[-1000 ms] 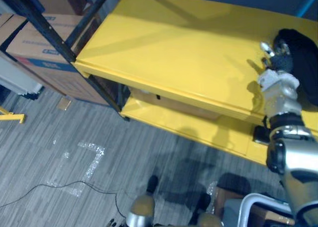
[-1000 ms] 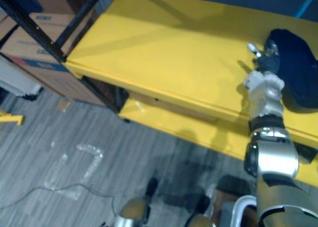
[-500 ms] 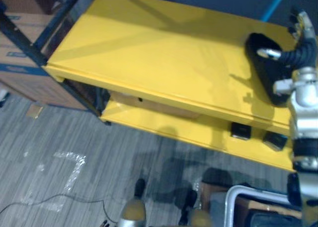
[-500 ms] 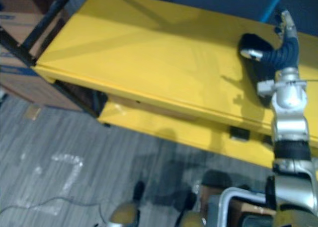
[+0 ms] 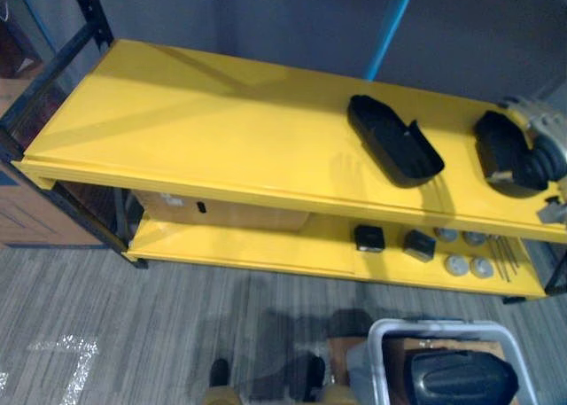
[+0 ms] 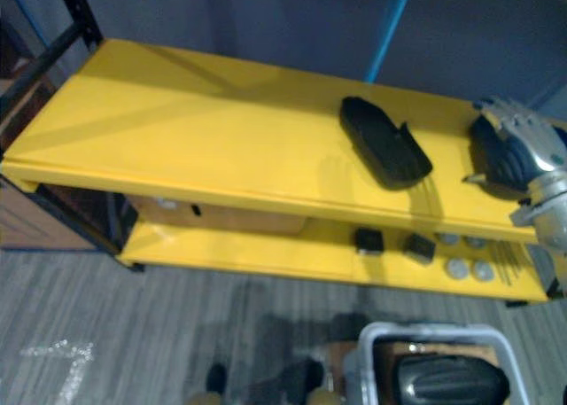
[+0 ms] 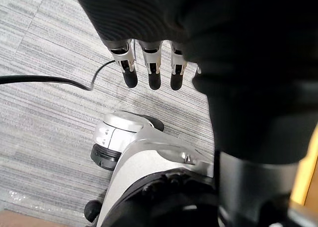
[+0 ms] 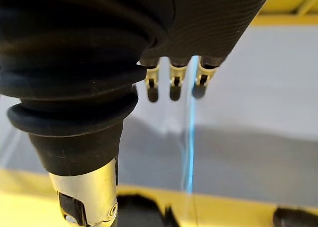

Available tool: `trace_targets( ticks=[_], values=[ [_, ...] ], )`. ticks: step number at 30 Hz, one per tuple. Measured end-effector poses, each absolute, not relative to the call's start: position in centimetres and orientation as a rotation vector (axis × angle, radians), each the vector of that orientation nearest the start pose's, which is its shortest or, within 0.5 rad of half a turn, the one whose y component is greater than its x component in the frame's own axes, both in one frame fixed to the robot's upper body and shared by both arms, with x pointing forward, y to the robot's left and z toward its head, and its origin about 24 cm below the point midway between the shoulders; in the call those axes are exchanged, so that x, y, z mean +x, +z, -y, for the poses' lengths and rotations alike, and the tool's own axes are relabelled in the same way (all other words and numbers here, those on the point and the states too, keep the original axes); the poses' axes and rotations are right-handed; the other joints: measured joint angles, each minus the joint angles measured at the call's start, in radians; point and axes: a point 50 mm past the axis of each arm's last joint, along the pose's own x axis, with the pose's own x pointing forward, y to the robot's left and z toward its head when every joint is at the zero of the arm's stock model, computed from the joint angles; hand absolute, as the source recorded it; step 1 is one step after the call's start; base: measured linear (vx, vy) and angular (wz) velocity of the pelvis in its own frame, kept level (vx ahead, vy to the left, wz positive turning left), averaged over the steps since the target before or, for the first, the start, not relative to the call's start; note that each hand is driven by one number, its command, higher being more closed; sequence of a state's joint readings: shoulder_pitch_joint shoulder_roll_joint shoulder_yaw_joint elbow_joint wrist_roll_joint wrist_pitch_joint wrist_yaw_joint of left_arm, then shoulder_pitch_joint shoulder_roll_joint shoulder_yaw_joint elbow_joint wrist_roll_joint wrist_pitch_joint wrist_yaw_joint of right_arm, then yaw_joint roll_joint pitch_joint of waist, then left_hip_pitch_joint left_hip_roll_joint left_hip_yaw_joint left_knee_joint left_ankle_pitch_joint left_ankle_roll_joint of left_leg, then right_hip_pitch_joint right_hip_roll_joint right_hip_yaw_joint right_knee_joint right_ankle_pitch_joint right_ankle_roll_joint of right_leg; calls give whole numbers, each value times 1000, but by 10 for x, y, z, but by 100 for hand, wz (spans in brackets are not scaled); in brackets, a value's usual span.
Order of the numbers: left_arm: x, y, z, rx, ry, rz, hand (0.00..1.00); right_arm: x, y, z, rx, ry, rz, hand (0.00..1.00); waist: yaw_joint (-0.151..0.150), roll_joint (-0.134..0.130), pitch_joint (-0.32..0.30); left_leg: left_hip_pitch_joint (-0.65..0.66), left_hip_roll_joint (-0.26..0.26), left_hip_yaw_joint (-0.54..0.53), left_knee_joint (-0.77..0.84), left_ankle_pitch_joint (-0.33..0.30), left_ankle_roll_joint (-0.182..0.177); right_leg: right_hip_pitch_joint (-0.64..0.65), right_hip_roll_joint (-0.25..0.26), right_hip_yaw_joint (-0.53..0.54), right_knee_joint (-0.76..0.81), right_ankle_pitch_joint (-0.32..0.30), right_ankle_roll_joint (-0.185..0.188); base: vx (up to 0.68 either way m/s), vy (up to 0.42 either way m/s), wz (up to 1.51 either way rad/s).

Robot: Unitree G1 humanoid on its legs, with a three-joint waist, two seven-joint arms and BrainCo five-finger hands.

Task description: Walk over and take plastic housings, then place them on the shelf

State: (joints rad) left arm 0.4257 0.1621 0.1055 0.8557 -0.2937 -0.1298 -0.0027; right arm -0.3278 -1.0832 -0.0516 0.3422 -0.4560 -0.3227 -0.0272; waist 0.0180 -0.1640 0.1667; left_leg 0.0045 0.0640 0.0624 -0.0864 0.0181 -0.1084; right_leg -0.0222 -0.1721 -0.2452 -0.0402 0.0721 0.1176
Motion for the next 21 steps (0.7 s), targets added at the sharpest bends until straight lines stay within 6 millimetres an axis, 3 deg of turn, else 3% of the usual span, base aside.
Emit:
trace_targets(
  ticks=[10,21],
  values=[
    [10,-146,-241,-126,443,-1062,0,295,193,342,-1517,2,90,0,35,-13,-8,-28,-1,-30,1,0,0,-16,0,-30,0,11,-4,21,-3,8],
    [20,-145,-242,-132,438,-1039,0,297,182,357,-1501,-3,-47,0,44,-11,16,-74,-4,-61,5,12,2,-50,-2,-55,6,2,-22,4,-2,6]
  ],
)
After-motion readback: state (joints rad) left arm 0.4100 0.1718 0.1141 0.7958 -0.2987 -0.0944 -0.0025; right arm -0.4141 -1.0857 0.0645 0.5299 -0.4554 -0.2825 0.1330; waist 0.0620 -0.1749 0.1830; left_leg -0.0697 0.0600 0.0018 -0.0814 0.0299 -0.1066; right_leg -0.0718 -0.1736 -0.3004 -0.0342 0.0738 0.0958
